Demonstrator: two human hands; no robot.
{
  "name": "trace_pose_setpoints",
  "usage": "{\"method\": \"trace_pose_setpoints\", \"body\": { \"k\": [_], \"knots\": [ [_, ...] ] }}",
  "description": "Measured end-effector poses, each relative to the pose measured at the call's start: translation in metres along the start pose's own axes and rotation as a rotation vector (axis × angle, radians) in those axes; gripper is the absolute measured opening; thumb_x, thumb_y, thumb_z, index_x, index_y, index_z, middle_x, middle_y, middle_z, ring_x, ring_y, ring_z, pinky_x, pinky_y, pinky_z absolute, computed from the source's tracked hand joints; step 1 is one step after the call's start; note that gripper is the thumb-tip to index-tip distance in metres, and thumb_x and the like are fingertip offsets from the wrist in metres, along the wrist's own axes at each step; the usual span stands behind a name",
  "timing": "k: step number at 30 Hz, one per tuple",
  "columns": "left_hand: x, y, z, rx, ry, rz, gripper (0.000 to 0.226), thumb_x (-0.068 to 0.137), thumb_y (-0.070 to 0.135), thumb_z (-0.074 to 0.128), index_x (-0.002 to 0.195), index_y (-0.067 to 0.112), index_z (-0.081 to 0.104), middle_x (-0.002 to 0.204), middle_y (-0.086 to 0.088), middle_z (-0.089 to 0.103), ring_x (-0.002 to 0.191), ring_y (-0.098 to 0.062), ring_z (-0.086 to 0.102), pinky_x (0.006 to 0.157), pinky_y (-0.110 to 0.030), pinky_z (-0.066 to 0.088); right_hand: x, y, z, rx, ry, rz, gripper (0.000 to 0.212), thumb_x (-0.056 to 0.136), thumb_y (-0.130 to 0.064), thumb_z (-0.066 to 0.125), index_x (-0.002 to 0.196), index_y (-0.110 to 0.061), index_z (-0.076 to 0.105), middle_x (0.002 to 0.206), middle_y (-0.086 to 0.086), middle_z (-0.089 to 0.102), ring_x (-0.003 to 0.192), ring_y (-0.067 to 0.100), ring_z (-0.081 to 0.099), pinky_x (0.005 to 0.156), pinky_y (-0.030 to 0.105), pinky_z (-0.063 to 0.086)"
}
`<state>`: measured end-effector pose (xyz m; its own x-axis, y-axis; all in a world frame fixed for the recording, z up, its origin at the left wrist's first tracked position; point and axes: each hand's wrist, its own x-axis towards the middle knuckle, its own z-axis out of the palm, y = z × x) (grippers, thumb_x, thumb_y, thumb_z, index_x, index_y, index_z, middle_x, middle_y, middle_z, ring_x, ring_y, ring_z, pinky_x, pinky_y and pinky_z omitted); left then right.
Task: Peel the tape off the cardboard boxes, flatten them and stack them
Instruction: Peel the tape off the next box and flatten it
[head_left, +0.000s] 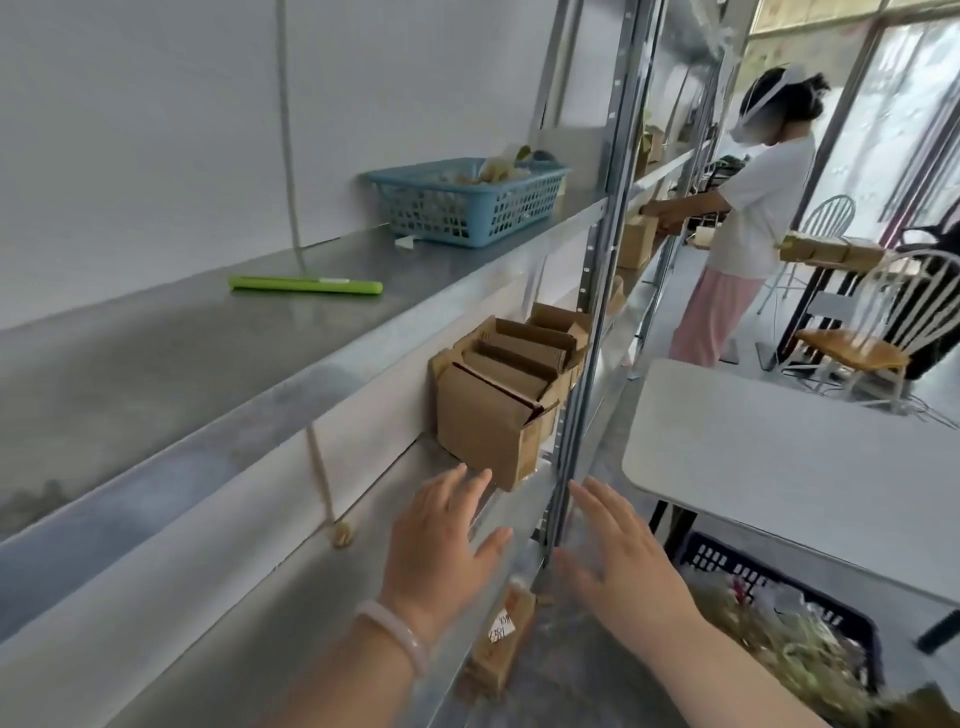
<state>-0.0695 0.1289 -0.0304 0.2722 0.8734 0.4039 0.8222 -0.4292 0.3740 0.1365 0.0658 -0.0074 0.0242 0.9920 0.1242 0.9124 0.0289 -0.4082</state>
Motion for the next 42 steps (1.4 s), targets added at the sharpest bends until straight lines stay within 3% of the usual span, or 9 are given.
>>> {"method": "trace_pose_setpoints", "body": {
  "k": [9,15,19,23,27,30,34,38,42],
  "knots": [
    [0.084,-0.021,0.051,-0.125,-0.117,-0.090,0.063,0.089,0.057,0.050,0.145,0.034,0.034,0.152,0.004,0.032,0.139,-0.016,0.029,0.112,-0.032,0.029,0.116,0.034,0.008,0.275,-0.057,0.185,0.065,0.098,-0.042,0.050,0.153,-0.033,0.017,0.158,-0.010,0.021,0.143,0.012,0.025,0.113,0.027,0.025],
    [0.121,-0.015,0.072,-0.225,-0.219,-0.261,0.071,0.091,0.057,0.047,0.150,0.038,0.013,0.159,0.012,0.010,0.146,-0.012,0.011,0.116,-0.034,0.025,0.186,0.069,0.027,0.546,-0.169,0.252,0.053,0.101,-0.024,0.047,0.149,-0.039,0.029,0.150,-0.004,0.039,0.129,0.016,0.047,0.091,0.020,0.042],
    [0.138,-0.008,0.089,-0.319,-0.209,-0.445,0.083,0.088,0.061,0.050,0.152,0.036,0.003,0.159,0.016,0.005,0.145,-0.014,0.016,0.113,-0.034,0.030,0.214,0.087,0.032,0.609,-0.326,0.127,0.053,0.101,-0.014,0.045,0.144,-0.044,0.034,0.143,-0.013,0.046,0.131,0.011,0.044,0.109,0.028,0.038],
    [0.139,0.003,0.103,-0.563,-0.105,-0.586,0.096,0.070,0.083,0.046,0.149,0.043,0.010,0.155,0.016,0.021,0.141,-0.011,0.029,0.110,-0.042,0.039,0.233,0.096,0.038,0.600,-0.382,0.006,0.051,0.101,-0.007,0.042,0.136,-0.044,0.041,0.129,-0.013,0.055,0.125,0.008,0.048,0.111,0.031,0.037],
    [0.130,0.011,0.108,-0.693,0.046,-0.675,0.076,0.079,0.068,0.055,0.146,0.044,0.026,0.138,0.019,0.046,0.126,0.000,0.047,0.102,-0.030,0.046,0.248,0.092,0.051,0.531,-0.444,-0.169,0.043,0.101,-0.012,0.044,0.128,-0.045,0.049,0.118,-0.015,0.050,0.115,0.005,0.046,0.107,0.030,0.038],
    [0.123,0.011,0.095,-0.813,0.012,-0.734,0.076,0.070,0.077,0.059,0.137,0.050,0.032,0.132,0.020,0.053,0.120,0.003,0.052,0.102,-0.027,0.046,0.253,0.085,0.056,0.605,-0.502,-0.213,0.039,0.099,-0.020,0.046,0.115,-0.056,0.045,0.121,-0.017,0.049,0.112,0.002,0.050,0.096,0.025,0.044],
    [0.125,-0.004,0.063,-0.681,0.028,-0.920,0.096,0.056,0.092,0.049,0.135,0.037,0.043,0.125,0.019,0.057,0.112,-0.003,0.057,0.097,-0.027,0.046,0.257,0.073,0.059,0.585,-0.641,-0.418,0.038,0.097,-0.023,0.045,0.117,-0.055,0.044,0.132,-0.030,0.043,0.119,-0.004,0.045,0.099,0.020,0.039],
    [0.122,-0.008,0.043,-0.537,0.005,-1.024,0.093,0.067,0.064,0.073,0.144,0.031,0.032,0.116,0.020,0.051,0.098,-0.002,0.055,0.085,-0.022,0.046,0.252,0.058,0.068,0.526,-0.701,-0.593,0.045,0.095,-0.009,0.045,0.125,-0.042,0.051,0.143,-0.023,0.040,0.129,-0.001,0.038,0.102,0.012,0.031],
    [0.102,-0.010,0.049,-0.552,0.025,-0.937,0.059,0.062,0.043,0.081,0.117,0.038,0.058,0.103,0.016,0.070,0.095,-0.002,0.066,0.086,-0.037,0.055,0.259,0.057,0.084,0.639,-0.717,-0.503,0.050,0.095,-0.007,0.052,0.127,-0.046,0.050,0.135,-0.026,0.047,0.126,-0.004,0.045,0.108,0.022,0.040]
  ]
}}
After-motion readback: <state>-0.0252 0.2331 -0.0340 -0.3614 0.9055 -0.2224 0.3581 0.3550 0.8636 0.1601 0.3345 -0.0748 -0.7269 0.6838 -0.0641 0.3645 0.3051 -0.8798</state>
